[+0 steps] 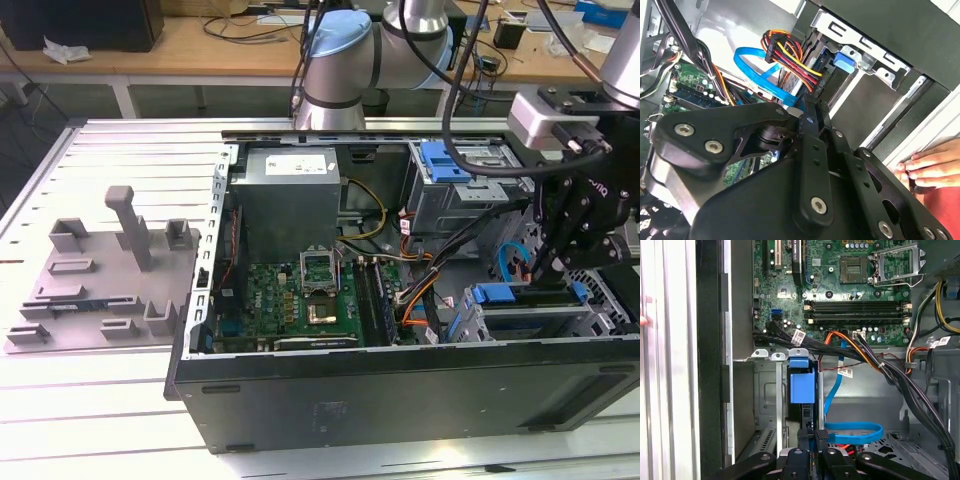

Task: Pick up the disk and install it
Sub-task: 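Insert the second disk wire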

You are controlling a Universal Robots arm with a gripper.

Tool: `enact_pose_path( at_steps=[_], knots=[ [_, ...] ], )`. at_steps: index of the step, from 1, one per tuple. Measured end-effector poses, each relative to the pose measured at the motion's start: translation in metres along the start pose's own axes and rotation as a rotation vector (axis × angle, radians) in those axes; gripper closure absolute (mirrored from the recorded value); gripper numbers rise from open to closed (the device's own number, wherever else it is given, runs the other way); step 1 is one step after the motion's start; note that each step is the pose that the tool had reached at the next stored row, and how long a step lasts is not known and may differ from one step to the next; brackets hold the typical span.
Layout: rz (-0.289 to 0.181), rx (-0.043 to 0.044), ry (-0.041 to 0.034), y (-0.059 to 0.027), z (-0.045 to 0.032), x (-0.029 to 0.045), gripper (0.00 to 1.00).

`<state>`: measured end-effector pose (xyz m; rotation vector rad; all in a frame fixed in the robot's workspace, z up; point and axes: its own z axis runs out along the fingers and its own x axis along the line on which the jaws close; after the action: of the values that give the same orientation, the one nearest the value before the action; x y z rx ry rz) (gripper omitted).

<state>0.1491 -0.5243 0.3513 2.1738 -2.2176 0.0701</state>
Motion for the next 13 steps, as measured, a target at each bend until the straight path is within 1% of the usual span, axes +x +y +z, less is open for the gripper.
enact_pose_path(
  at_steps=[2, 6, 13],
  knots=[
    [0.000, 0.0016, -0.0001, 0.0009, 0.0007, 0.0000, 0.84],
    [0.000, 0.0020, -0.0001, 0.0032, 0.0015, 0.0000, 0.84],
    [0.000, 0.0054, -0.0001, 0.0034, 0.0028, -0.0001, 0.84]
  ],
)
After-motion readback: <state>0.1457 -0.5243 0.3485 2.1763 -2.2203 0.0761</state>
